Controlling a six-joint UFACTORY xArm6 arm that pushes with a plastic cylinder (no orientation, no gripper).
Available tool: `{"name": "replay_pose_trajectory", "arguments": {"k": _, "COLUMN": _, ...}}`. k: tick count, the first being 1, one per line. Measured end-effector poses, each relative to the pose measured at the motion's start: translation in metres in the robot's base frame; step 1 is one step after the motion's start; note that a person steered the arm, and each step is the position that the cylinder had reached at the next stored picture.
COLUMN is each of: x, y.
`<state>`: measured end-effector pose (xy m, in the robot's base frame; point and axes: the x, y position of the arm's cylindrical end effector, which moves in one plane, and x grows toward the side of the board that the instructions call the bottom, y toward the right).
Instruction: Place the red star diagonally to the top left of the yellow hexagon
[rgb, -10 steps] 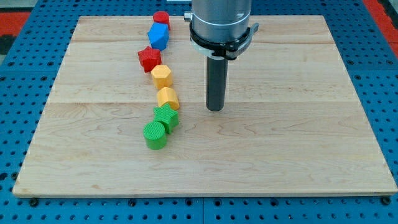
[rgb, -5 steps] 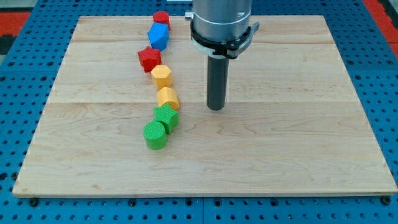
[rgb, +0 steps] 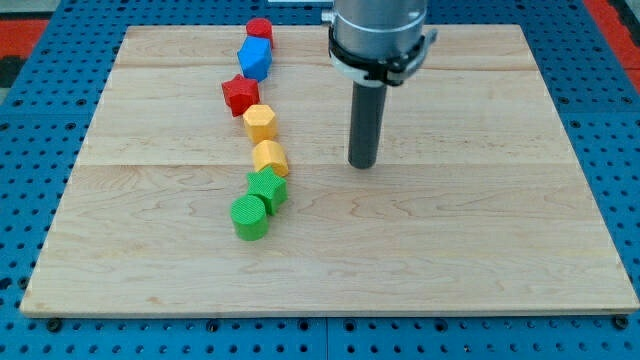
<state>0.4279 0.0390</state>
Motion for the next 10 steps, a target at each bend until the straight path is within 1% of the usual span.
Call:
{"name": "replay_pose_trajectory", "arguments": {"k": 1, "x": -0.036, "y": -0.005}}
{"name": "replay_pose_trajectory", "arguments": {"k": 2, "x": -0.063, "y": -0.045}}
{"name": "replay_pose_trajectory", "arguments": {"k": 3, "x": -0.099, "y": -0.077}}
{"name": "replay_pose_trajectory", "arguments": {"k": 4, "x": -0.099, "y": -0.168}}
{"name": "replay_pose_trajectory", "arguments": {"k": 5, "x": -0.111, "y": -0.175}}
{"name": "replay_pose_trajectory", "arguments": {"k": 6, "x": -0.117, "y": -0.163}}
{"name": "replay_pose_trajectory", "arguments": {"k": 7, "x": -0.117, "y": -0.152}}
{"name": "replay_pose_trajectory", "arguments": {"k": 9, "x": -0.08, "y": -0.192}}
{"name": "replay_pose_trajectory", "arguments": {"k": 10, "x": -0.058, "y": -0.227}}
